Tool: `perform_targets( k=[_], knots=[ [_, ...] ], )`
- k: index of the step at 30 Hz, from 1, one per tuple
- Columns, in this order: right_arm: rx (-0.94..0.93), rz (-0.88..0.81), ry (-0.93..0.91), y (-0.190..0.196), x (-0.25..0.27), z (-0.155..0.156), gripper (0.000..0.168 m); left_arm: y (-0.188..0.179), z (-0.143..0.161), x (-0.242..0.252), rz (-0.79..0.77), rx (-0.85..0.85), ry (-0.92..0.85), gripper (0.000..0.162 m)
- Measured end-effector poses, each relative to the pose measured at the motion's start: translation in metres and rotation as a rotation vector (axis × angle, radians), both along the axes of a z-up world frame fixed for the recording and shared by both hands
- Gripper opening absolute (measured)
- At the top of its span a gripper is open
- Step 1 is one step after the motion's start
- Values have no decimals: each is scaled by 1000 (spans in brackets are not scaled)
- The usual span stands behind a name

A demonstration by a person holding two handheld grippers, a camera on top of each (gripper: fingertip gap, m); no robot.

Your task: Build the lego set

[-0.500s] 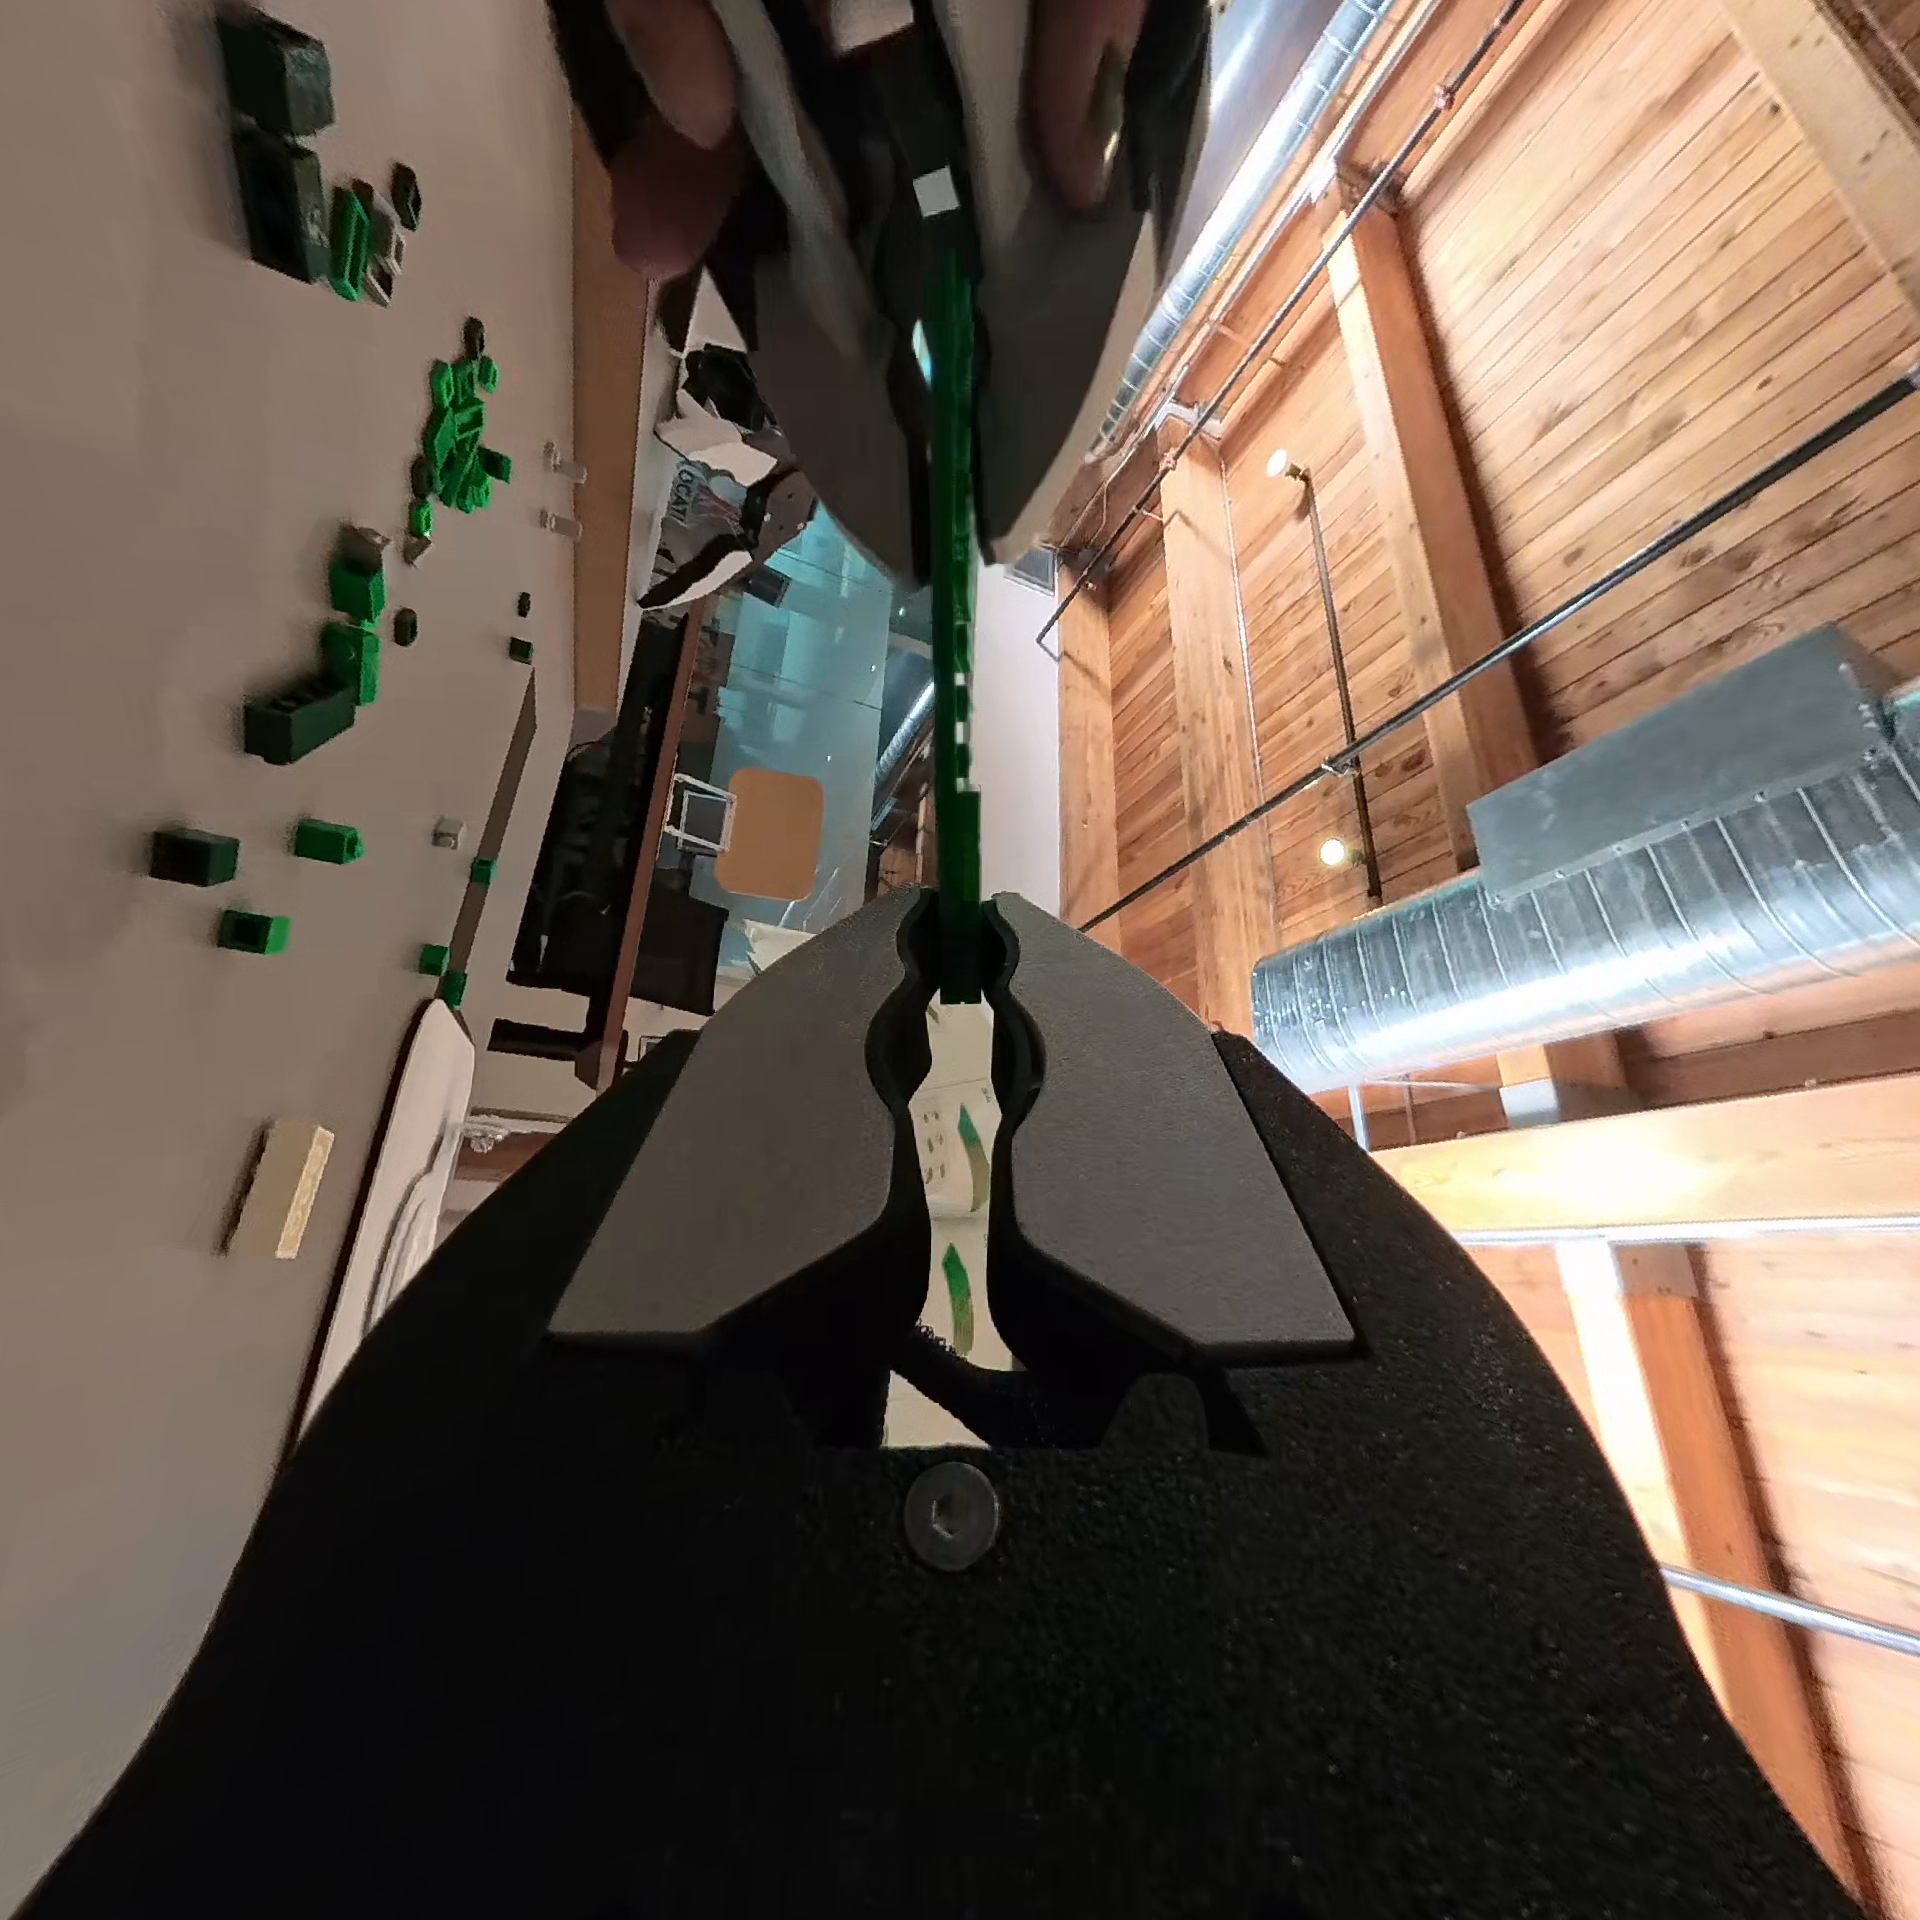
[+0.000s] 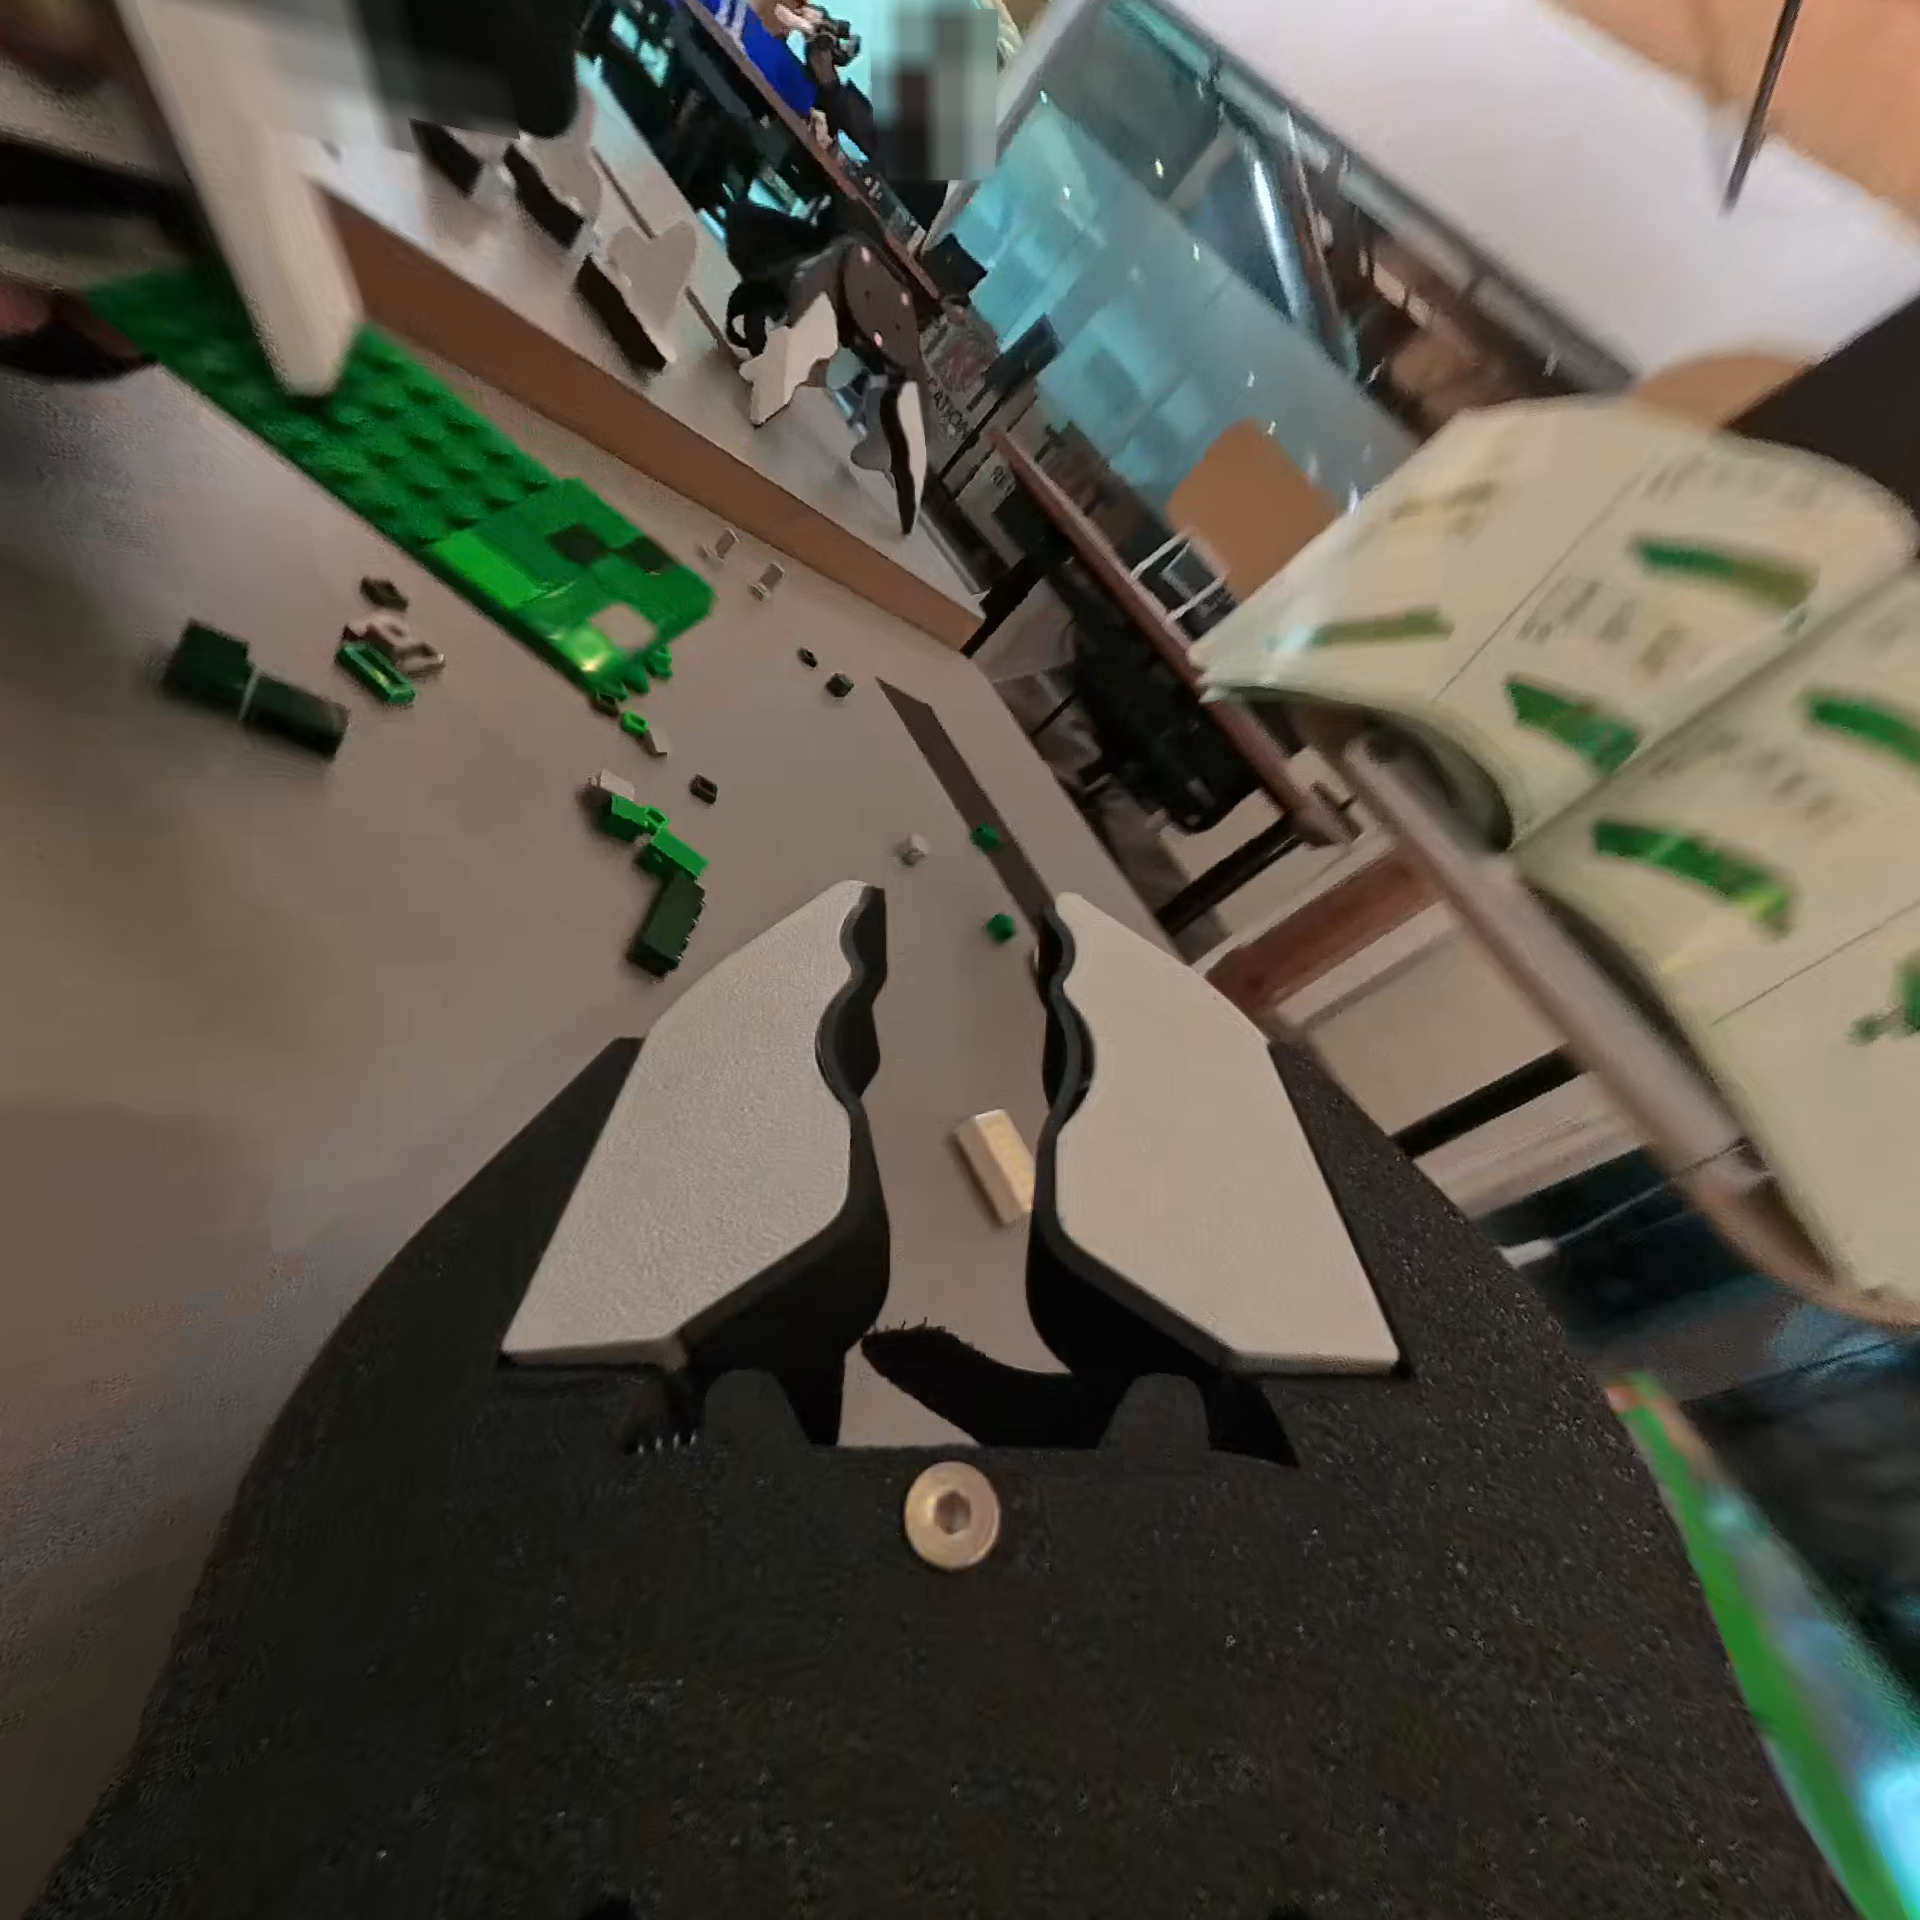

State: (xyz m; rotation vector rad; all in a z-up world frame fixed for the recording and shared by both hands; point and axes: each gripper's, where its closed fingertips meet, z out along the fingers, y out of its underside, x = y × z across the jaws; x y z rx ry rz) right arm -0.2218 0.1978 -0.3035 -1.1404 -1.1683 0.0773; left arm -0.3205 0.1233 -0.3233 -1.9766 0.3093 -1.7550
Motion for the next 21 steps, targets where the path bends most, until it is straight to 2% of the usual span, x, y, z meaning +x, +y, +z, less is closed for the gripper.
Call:
perform_targets(
  k=[3,8,12,21],
  knots=[
    [-151,12,43,8,-5,-10,25,-8,-4,-8,-44,14,51,4],
    [-204,21,102,10,0,-13,23,-15,-11,-15,-81,8,96,4],
    [-180,14,145,11,2,-8,20,-14,-16,-18,-77,-25,77,4],
    [-100,27,90,5,-2,-10,16,-9,-20,-20,-60,-49,37,4]
  ],
)
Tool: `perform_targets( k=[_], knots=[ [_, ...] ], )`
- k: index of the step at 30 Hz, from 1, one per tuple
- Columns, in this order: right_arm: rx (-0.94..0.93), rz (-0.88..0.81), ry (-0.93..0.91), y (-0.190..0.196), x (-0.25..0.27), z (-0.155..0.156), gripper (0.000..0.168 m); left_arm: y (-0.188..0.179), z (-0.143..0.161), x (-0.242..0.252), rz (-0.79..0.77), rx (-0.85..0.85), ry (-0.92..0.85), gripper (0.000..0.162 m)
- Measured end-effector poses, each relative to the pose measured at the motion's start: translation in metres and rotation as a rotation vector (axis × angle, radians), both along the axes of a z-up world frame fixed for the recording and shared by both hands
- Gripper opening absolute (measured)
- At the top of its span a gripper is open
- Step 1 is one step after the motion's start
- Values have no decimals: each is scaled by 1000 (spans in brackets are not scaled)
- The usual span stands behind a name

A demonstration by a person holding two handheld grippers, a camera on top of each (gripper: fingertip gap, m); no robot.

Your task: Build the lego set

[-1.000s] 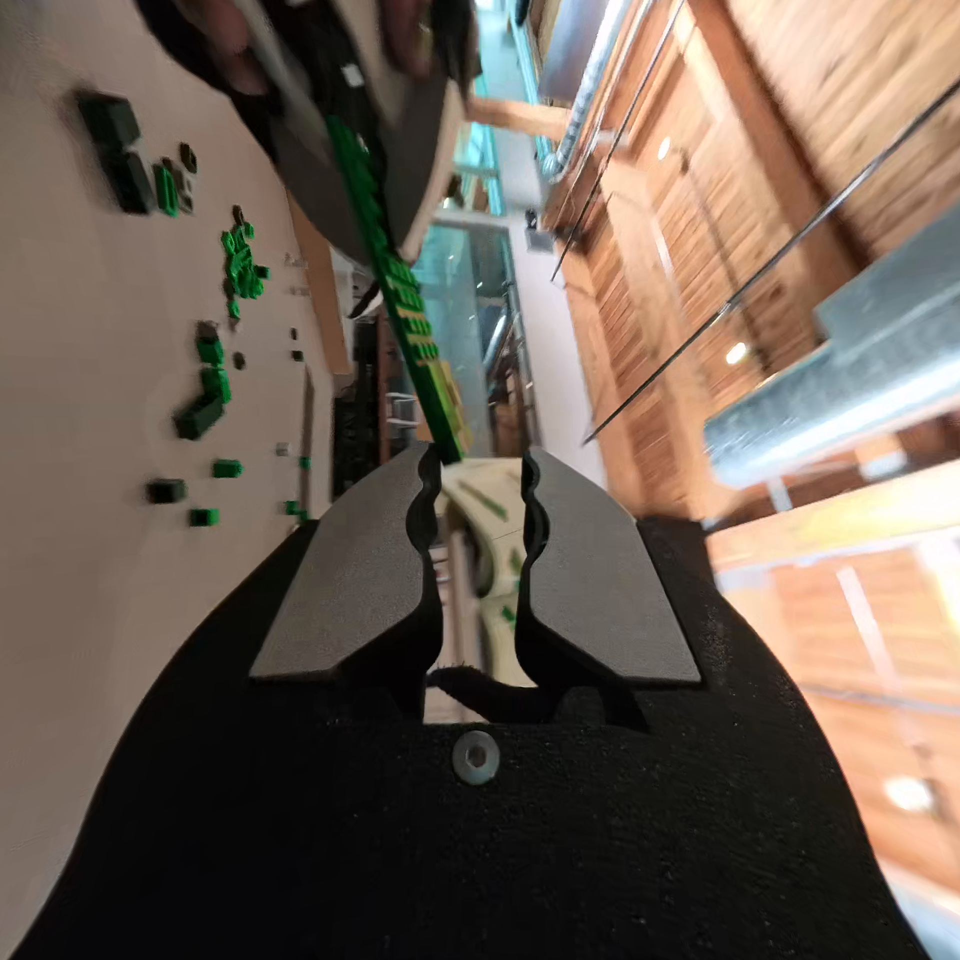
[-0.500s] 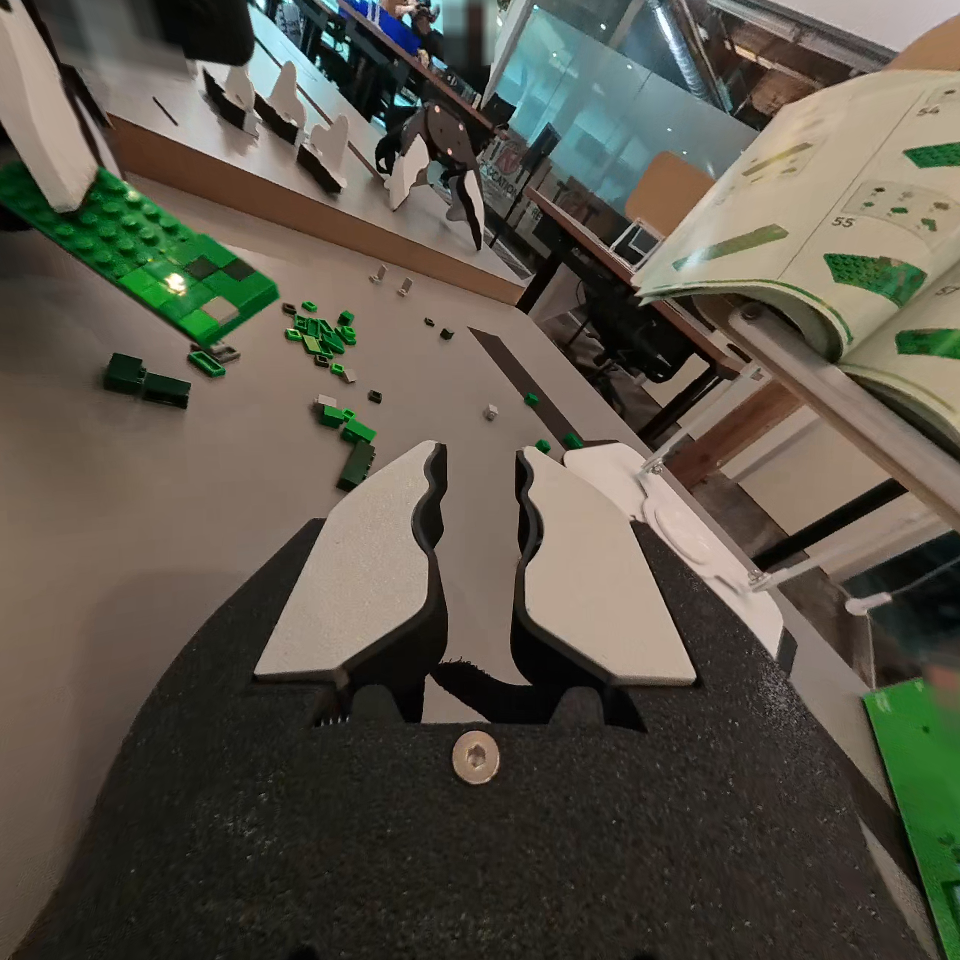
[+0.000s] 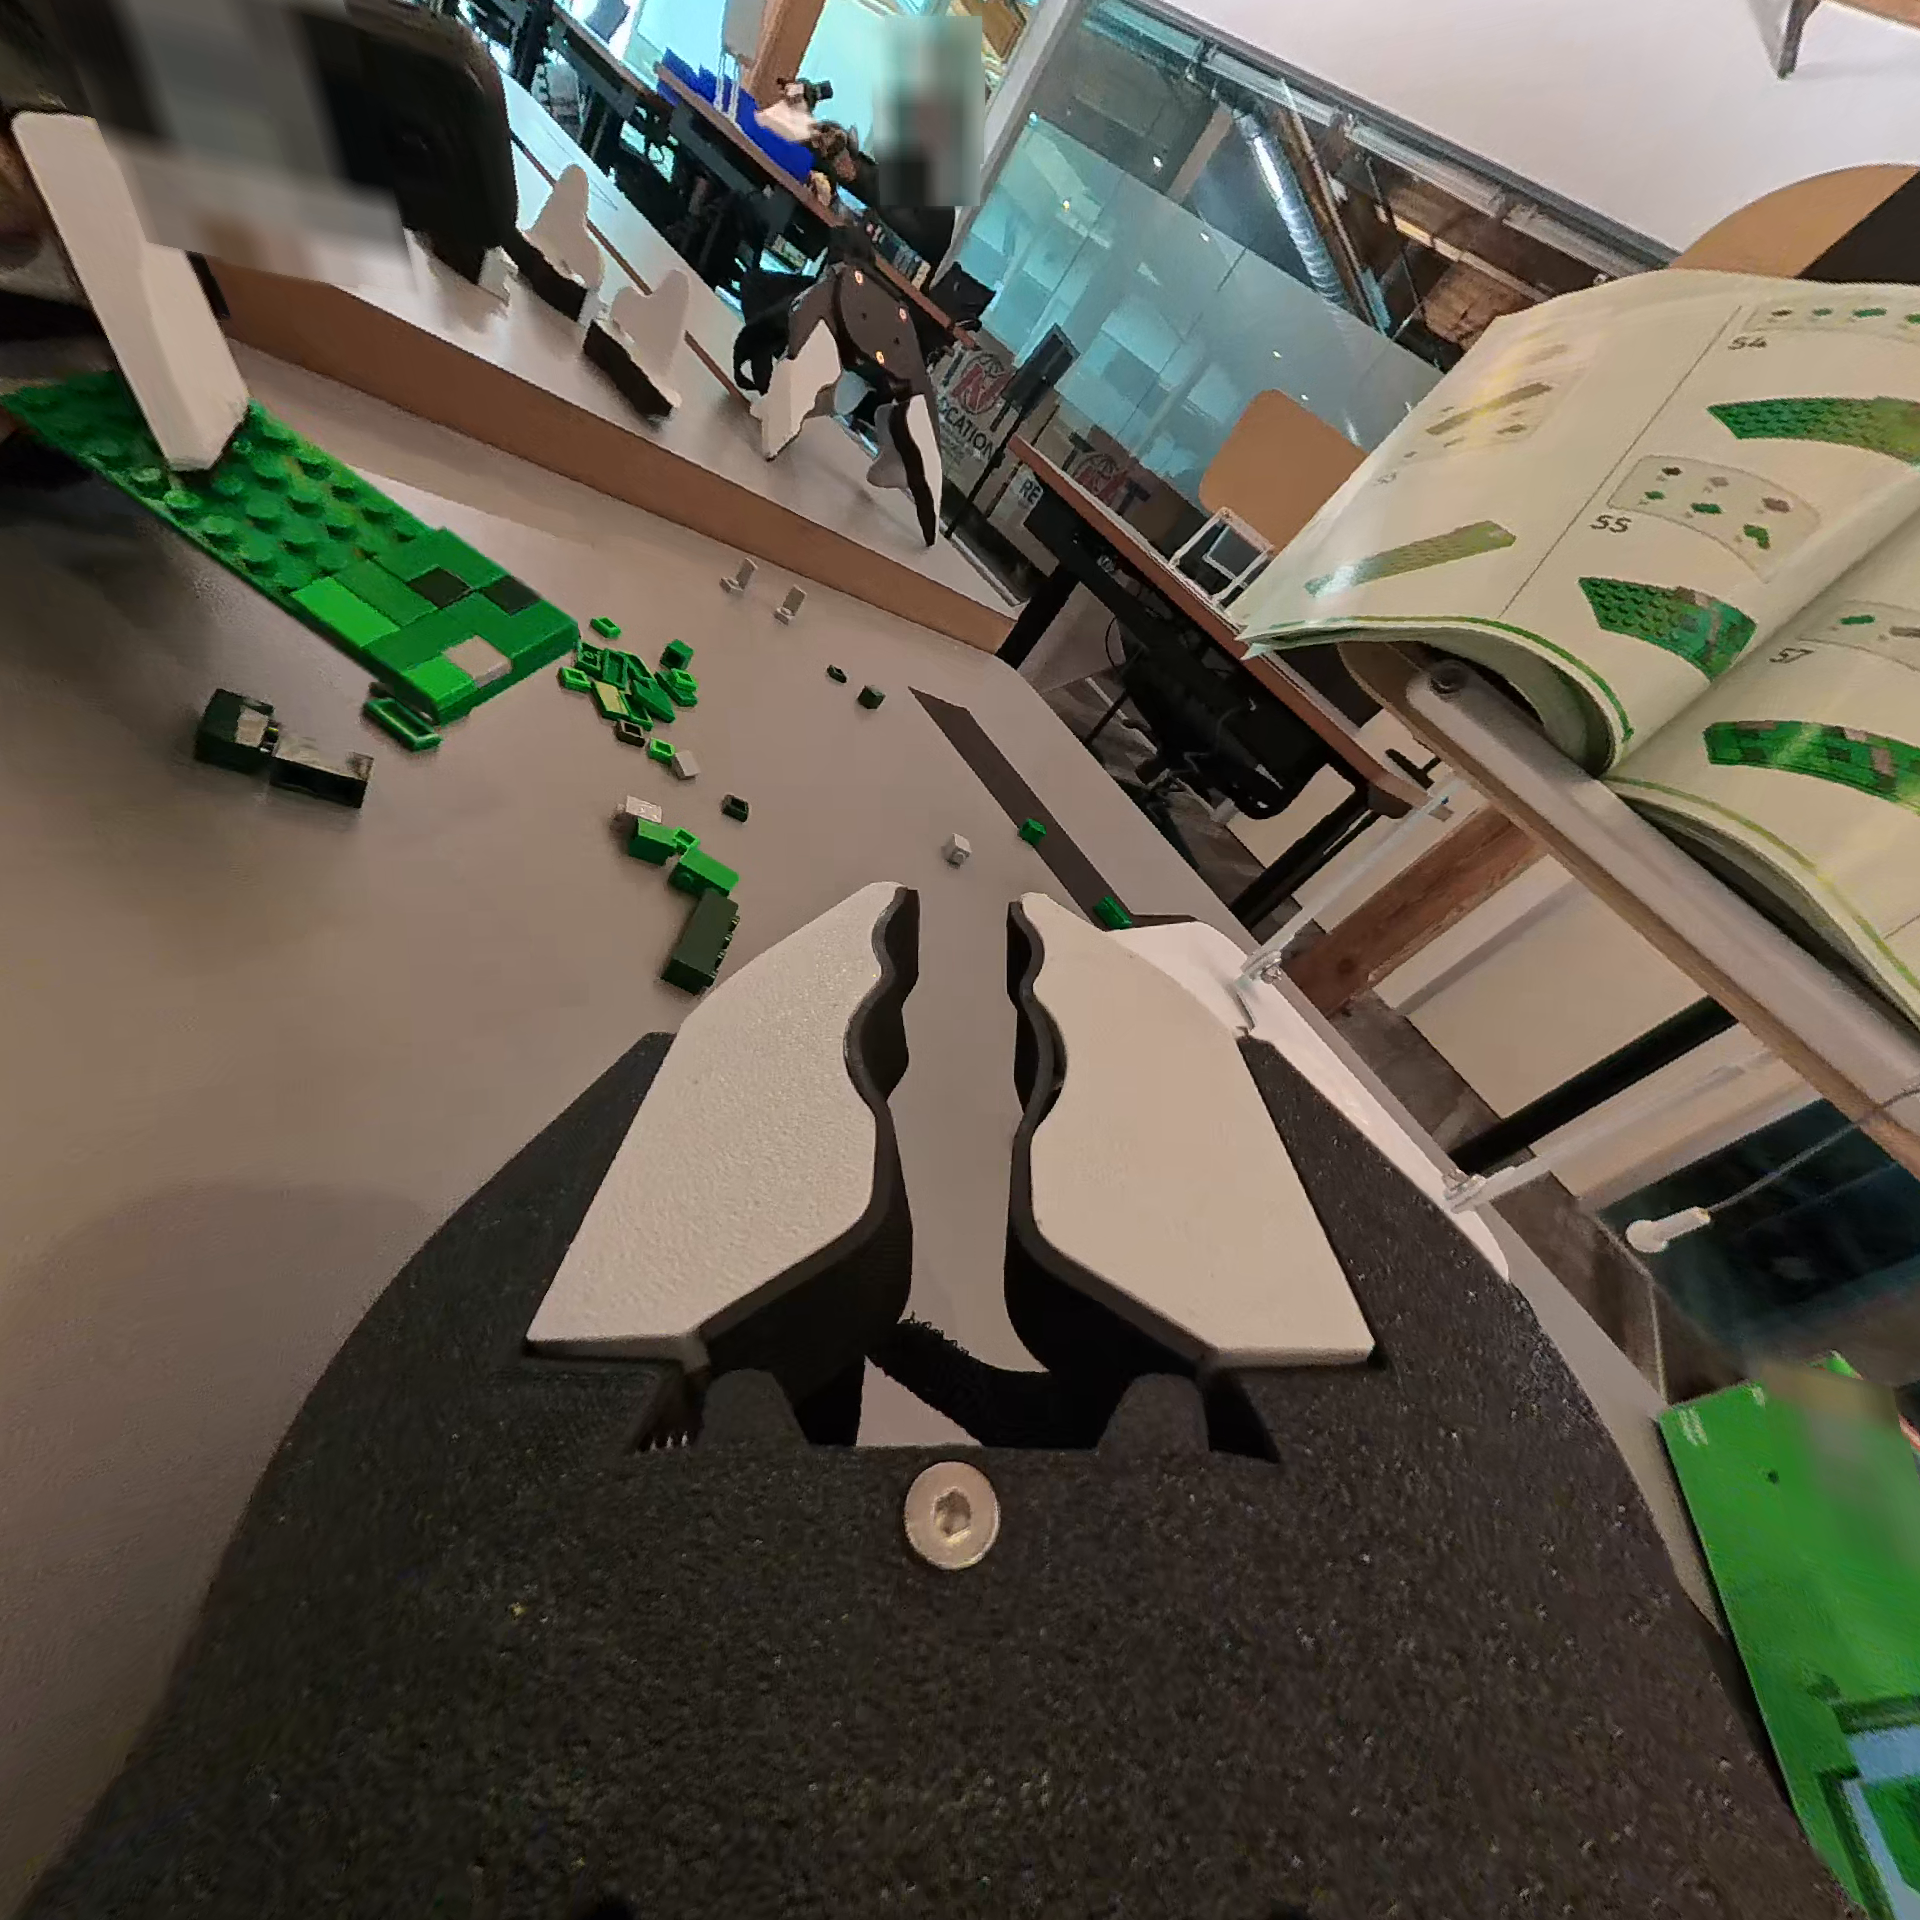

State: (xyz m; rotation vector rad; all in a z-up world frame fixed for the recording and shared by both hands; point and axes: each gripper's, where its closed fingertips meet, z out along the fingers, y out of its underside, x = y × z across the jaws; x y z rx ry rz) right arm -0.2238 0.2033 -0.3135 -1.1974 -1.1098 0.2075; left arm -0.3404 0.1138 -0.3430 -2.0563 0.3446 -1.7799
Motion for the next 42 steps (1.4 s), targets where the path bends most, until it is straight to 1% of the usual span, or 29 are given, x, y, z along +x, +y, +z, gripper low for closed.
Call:
perform_targets(
  k=[4,11,13,15,17,19,21,23,25,28,31,38,42],
  knots=[
    [24,-5,25,0,3,5,6,3,3,-3,16,-10,-32,4],
    [-15,-9,45,3,3,5,5,-2,0,1,-22,-20,-25,4],
    [-20,-40,65,8,6,7,0,-3,1,1,-30,-24,-32,4],
    [20,-72,88,21,9,17,0,-4,2,1,-37,-24,-47,4],
    [138,-150,119,50,14,42,0,-5,4,0,-41,-24,-61,4],
    [236,-241,157,87,18,71,0,-5,3,0,-35,-24,-62,4],
    [276,-339,206,130,21,96,0,-5,4,0,-33,-27,-65,4],
    [275,-415,249,169,21,115,0,-3,3,-1,-23,-41,-72,4],
    [253,-462,250,202,15,121,0,0,4,-3,-8,-52,-85,4],
    [204,-495,212,233,1,113,0,4,4,-6,26,-56,-92,4],
    [218,-502,184,241,-11,111,0,5,3,-6,32,-61,-87,4],
    [285,-544,75,243,-22,107,0,4,1,-5,22,-70,-77,4],
    [386,-552,24,235,-24,107,0,3,0,-4,18,-70,-72,4]
  ],
)
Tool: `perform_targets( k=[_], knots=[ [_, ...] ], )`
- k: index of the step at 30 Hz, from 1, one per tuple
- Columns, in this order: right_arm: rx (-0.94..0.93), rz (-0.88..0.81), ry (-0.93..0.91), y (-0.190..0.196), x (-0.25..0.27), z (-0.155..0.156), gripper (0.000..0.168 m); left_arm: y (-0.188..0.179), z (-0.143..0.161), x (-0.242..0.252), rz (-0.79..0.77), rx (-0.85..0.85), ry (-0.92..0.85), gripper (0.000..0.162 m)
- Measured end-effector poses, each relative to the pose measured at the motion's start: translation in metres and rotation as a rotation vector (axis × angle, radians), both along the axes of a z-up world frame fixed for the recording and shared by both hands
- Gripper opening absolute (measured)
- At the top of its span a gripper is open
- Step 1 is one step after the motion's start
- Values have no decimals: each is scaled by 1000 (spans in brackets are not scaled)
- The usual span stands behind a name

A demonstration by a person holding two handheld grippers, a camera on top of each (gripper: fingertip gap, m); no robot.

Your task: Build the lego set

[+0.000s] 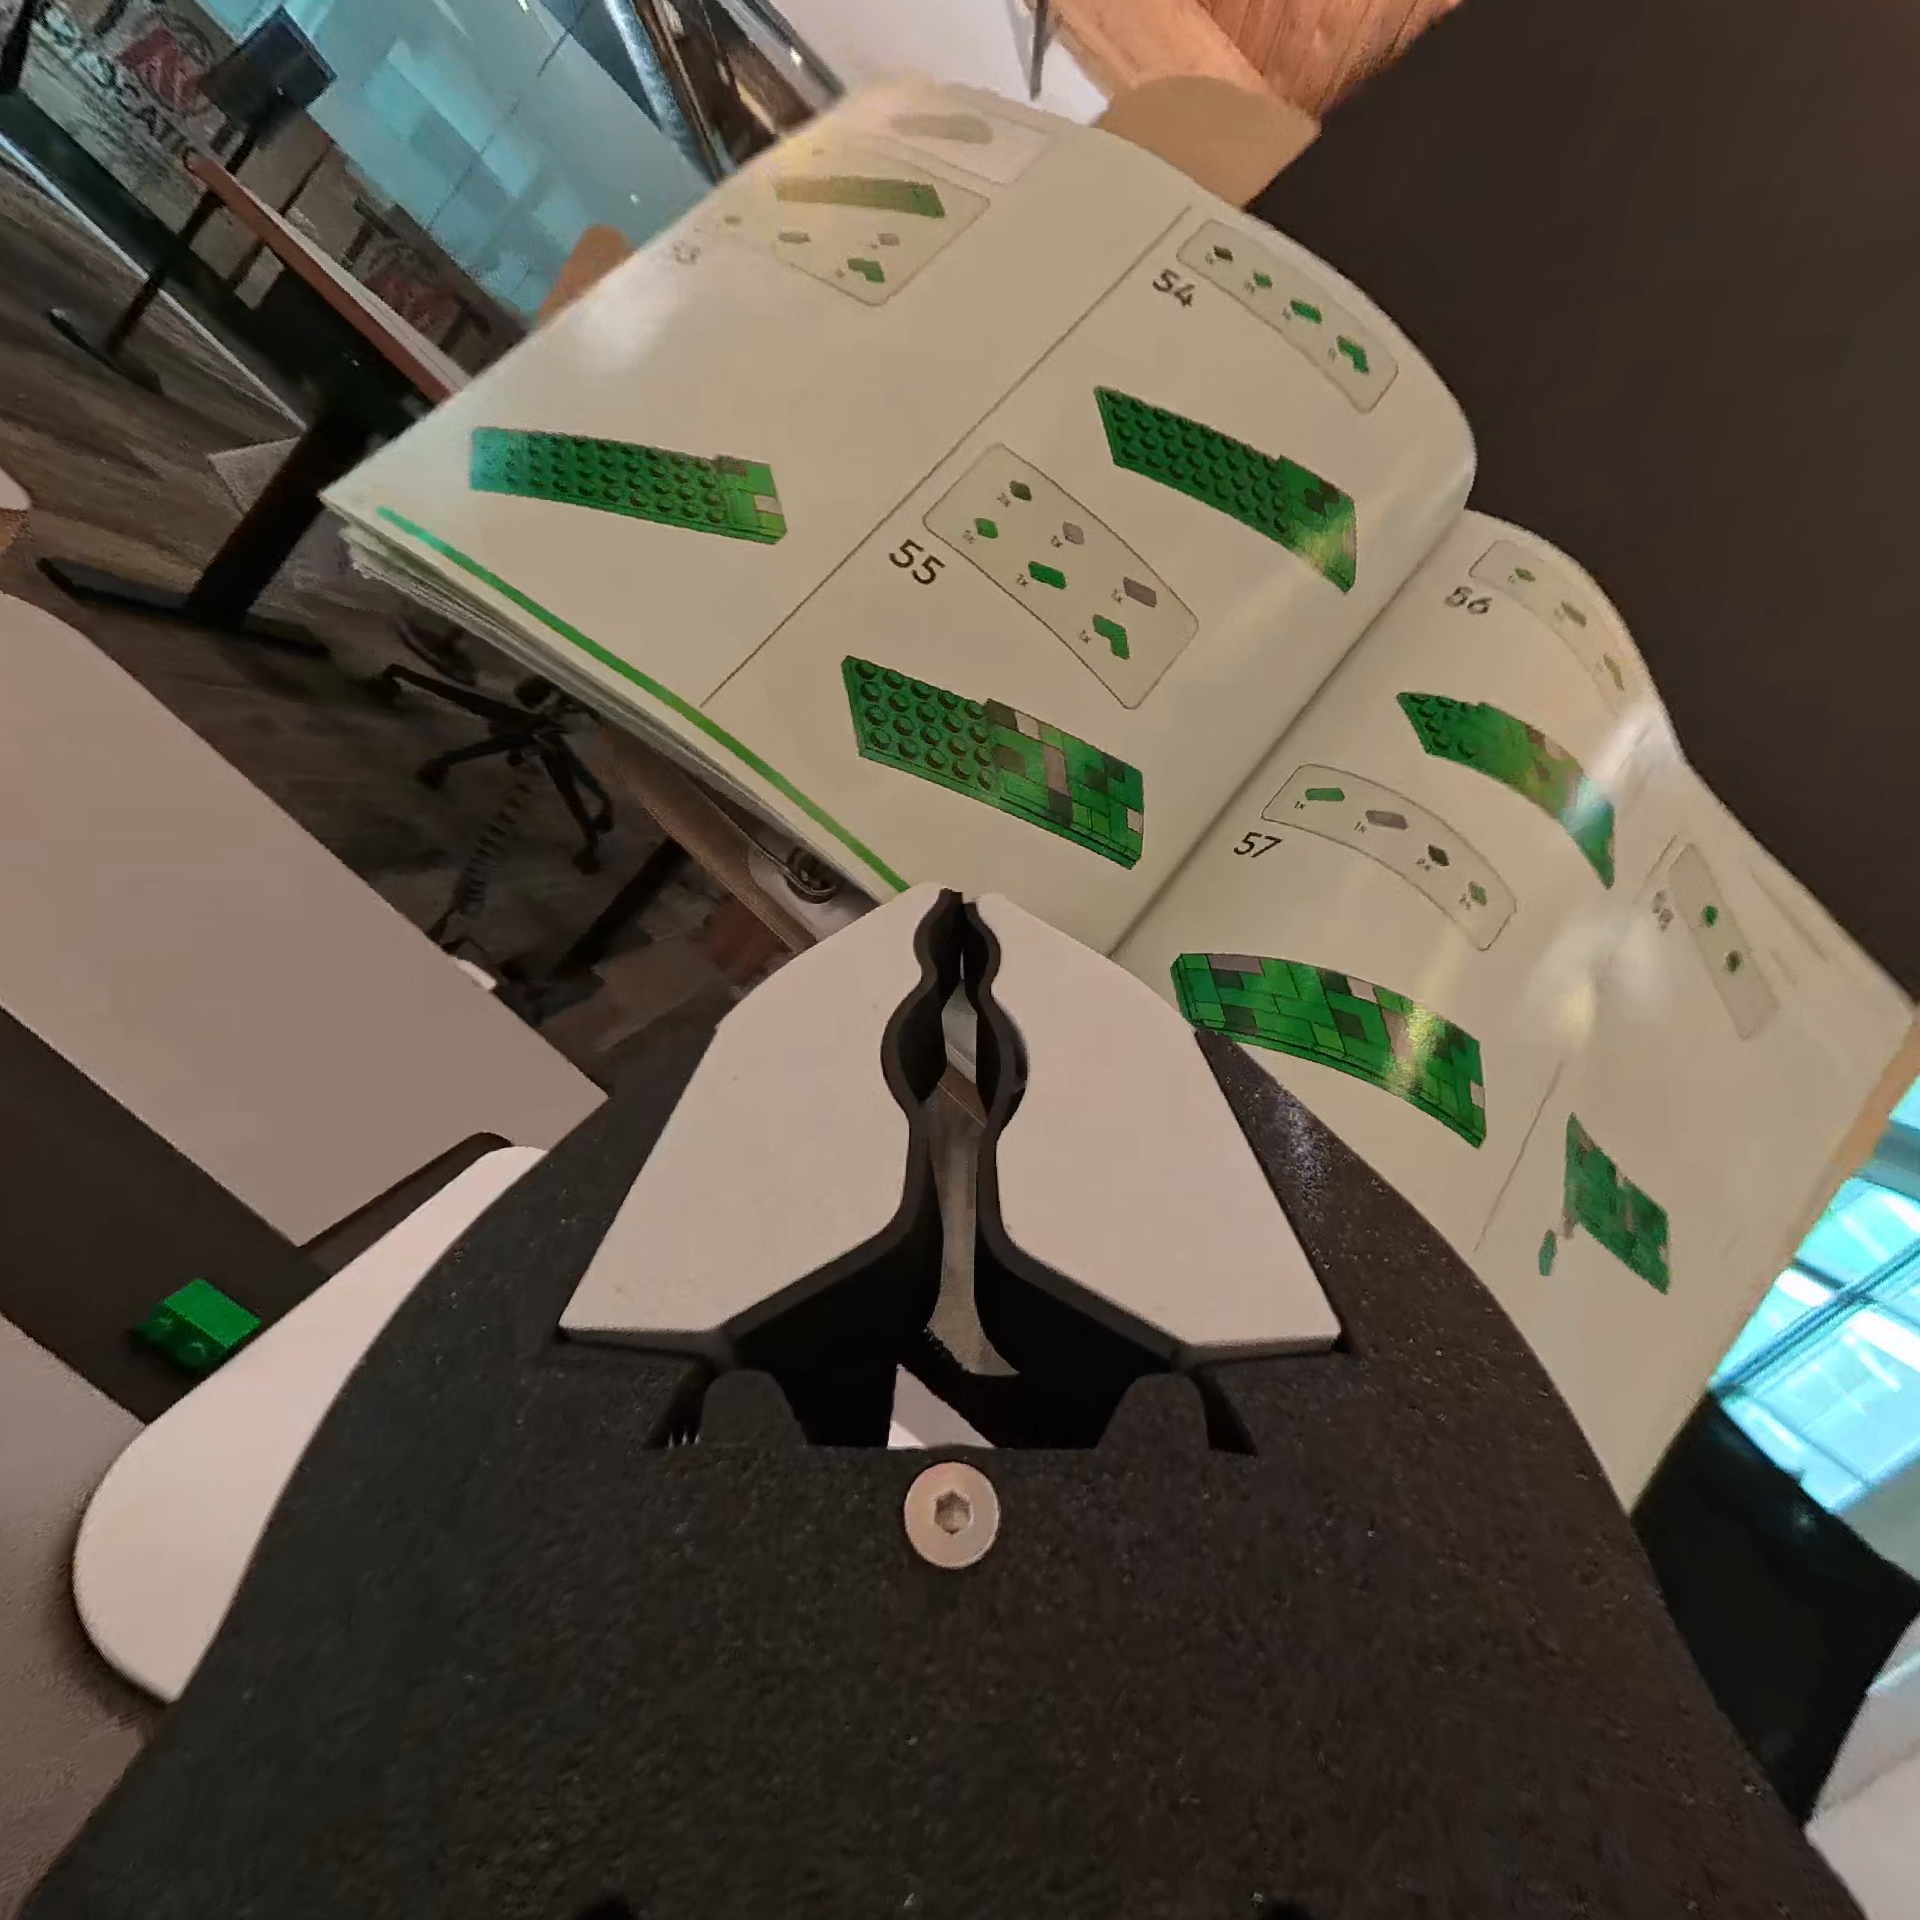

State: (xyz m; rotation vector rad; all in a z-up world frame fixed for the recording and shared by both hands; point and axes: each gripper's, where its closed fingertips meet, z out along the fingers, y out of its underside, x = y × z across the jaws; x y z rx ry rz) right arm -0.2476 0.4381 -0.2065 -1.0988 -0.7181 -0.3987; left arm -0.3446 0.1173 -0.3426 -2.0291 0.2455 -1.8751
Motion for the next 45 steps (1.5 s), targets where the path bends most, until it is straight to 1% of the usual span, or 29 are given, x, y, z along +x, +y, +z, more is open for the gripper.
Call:
perform_targets(
  k=[4,13,22,24,29,30,35,38,41,43,45],
  knots=[
    [55,2,-57,-8,-5,-3,0,-1,-1,1,-5,2,6,4],
    [5,-17,-79,5,-15,-9,0,-1,-1,1,-7,4,11,4],
    [23,-51,-123,9,-20,-6,0,-2,-1,2,-10,5,13,4],
    [-29,-52,-128,8,-20,-7,0,-2,-1,2,-11,6,14,4],
    [-270,-33,-101,8,-20,-11,0,-2,-2,2,-15,6,18,4],
    [-328,-5,-83,7,-20,-11,0,-2,-1,2,-15,6,18,4],
    [-665,310,258,1,-14,0,0,-3,-1,3,-18,9,18,4],
    [-830,436,343,4,-9,3,0,-4,-1,3,-26,9,18,4],
    [-867,486,330,9,-10,4,0,-4,-1,4,-30,11,18,4],
    [-796,477,265,10,-14,5,0,-5,-1,4,-31,12,18,4],
    [-691,423,181,12,-17,6,0,-5,-1,4,-32,12,19,4]
  ],
)
